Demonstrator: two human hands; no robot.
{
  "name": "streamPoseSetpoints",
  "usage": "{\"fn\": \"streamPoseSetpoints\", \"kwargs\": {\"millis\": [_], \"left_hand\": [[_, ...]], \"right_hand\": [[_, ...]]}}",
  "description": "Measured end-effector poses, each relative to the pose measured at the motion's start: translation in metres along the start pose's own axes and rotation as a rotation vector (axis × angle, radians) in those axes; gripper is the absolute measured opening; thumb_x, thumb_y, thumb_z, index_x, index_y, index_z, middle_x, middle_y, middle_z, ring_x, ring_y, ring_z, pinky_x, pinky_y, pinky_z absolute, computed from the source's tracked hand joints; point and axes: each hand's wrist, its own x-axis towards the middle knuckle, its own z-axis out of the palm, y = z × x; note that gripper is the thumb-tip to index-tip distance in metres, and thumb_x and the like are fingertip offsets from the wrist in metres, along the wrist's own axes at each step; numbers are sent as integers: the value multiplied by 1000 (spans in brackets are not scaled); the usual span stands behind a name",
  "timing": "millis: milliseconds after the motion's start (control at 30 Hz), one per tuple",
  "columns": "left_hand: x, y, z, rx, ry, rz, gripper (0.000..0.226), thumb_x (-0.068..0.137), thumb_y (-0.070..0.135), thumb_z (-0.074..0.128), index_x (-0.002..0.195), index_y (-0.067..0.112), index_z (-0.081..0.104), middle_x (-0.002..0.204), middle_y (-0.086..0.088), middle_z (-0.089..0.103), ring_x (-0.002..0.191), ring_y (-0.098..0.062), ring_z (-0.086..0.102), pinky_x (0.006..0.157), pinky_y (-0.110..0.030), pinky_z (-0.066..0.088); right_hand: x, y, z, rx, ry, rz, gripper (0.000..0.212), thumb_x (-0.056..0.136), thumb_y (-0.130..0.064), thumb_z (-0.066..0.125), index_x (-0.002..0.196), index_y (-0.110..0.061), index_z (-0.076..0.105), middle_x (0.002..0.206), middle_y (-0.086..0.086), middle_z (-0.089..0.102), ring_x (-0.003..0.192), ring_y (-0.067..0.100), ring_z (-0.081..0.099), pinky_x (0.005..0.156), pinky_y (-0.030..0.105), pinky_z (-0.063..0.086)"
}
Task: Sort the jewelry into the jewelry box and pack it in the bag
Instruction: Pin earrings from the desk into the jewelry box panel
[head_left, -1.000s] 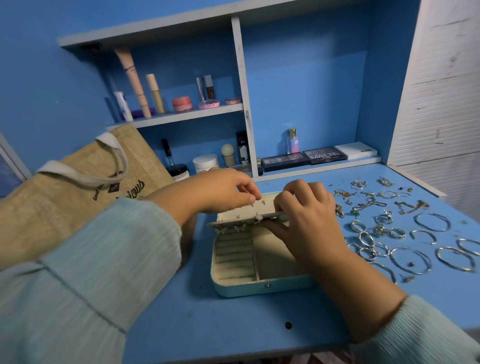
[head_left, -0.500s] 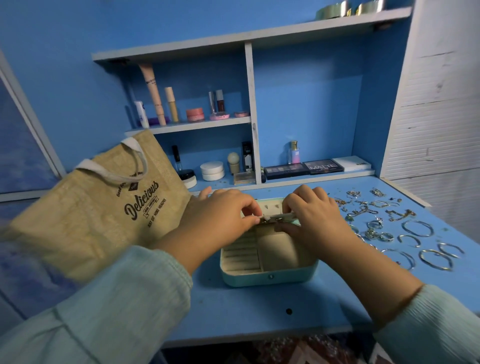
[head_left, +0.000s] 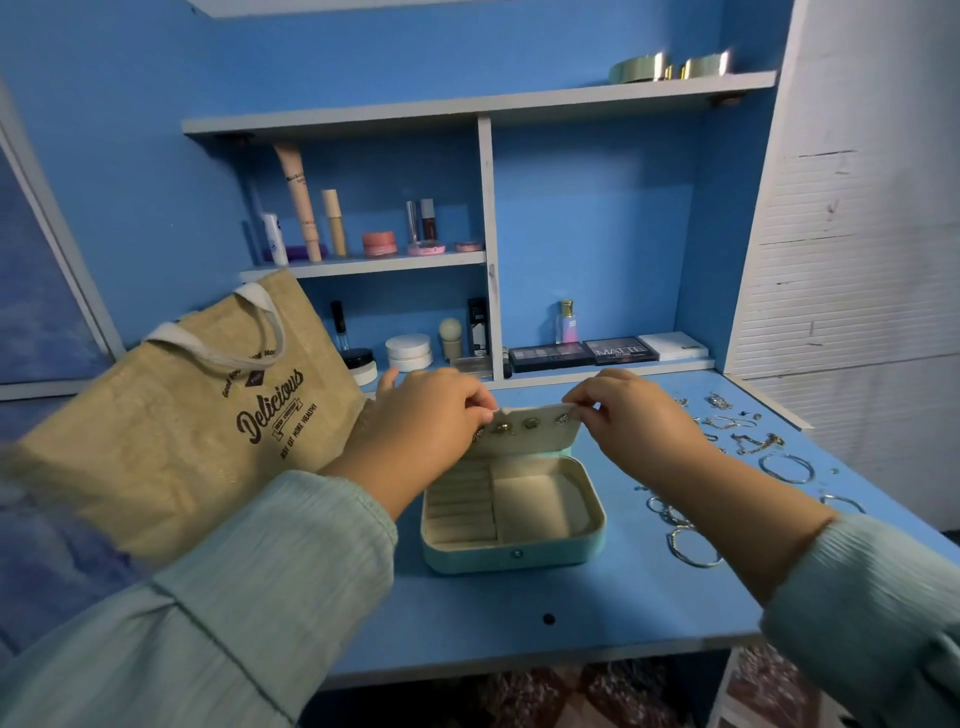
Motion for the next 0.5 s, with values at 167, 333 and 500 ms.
{"fn": "streamPoseSetpoints", "kwargs": {"millis": [167, 333, 500], "left_hand": [[2, 4, -1, 12, 3, -17, 17, 94, 34, 49, 101, 38, 64, 112, 16, 59, 115, -11, 47, 114, -44, 11], [-3, 9, 0, 5, -14, 34, 16, 93, 36, 50, 102, 38, 63, 108, 17, 59, 112, -11, 48, 113, -44, 14], [-8, 17, -1, 56, -59, 60, 17, 92, 41, 49, 105, 39, 59, 99, 17, 53, 110, -11, 48, 112, -43, 18]], "right_hand": [[4, -1, -2, 12, -9, 54, 18, 94, -23, 50, 100, -18, 66, 96, -5, 52, 81, 10, 46, 69, 23, 34], [1, 0, -5, 21, -33, 71, 16, 93, -23, 52, 100, -18, 66, 98, -3, 53, 80, 11, 48, 63, 19, 32], [-6, 1, -9, 10, -89, 57, 14, 91, -27, 56, 98, -20, 66, 95, -4, 53, 80, 11, 49, 69, 22, 37]]}}
